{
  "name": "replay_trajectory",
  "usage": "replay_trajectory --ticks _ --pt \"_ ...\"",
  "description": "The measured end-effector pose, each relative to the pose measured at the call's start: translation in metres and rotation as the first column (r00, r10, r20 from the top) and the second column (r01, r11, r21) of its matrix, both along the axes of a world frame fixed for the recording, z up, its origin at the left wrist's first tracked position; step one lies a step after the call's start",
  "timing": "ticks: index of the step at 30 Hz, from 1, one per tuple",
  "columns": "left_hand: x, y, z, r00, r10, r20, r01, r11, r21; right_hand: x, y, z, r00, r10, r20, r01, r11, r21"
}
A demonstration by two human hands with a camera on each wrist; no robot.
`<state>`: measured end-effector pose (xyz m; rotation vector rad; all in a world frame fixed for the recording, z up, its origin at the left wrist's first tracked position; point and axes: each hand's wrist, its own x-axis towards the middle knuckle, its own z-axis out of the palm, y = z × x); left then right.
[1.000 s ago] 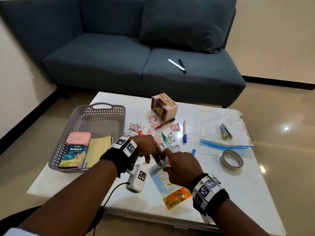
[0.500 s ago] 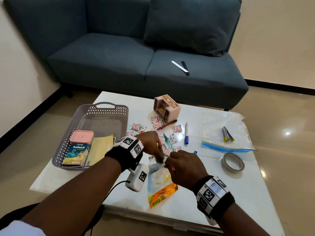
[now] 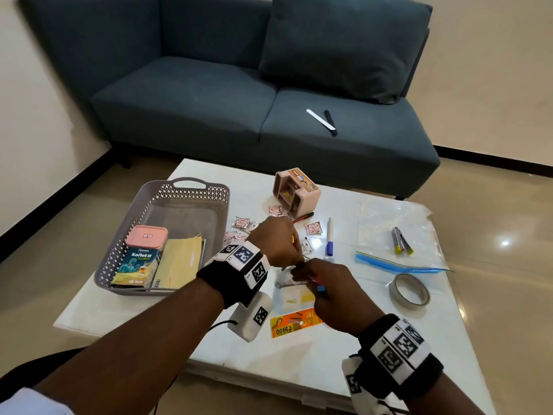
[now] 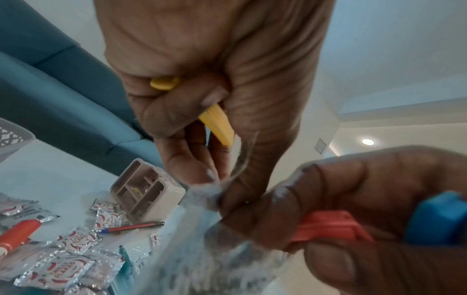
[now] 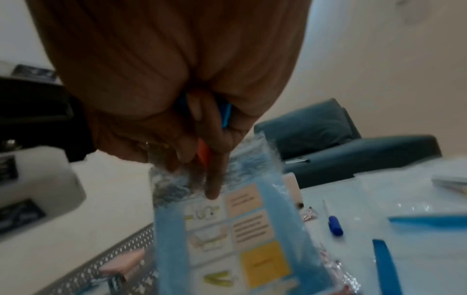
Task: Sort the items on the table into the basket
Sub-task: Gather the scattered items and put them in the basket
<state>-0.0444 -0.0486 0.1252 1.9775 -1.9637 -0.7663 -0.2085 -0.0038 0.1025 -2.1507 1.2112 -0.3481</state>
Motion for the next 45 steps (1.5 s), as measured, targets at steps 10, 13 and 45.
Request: replay_trajectory --ticks 10,13,45 --pt "-0.006 0.007 -0.006 0.997 0.056 -0.047 -0.057 0.998 -0.035 0.01 -0.01 0.001 0.914 -0.405 0.015 0.381 0.872 0.307" --pt "-0.006 0.008 -0.007 0.997 0.059 -0.046 -0.061 0.998 -0.035 0.011 -0.009 0.001 0.885 -0.466 0.011 0.45 0.859 0.245" --pt "-0.008 0.019 -0.004 0.98 -0.198 0.026 0.199 0.979 -0.045 0.012 0.006 0.01 0.794 -0.525 0.306 0.569 0.819 -0.07"
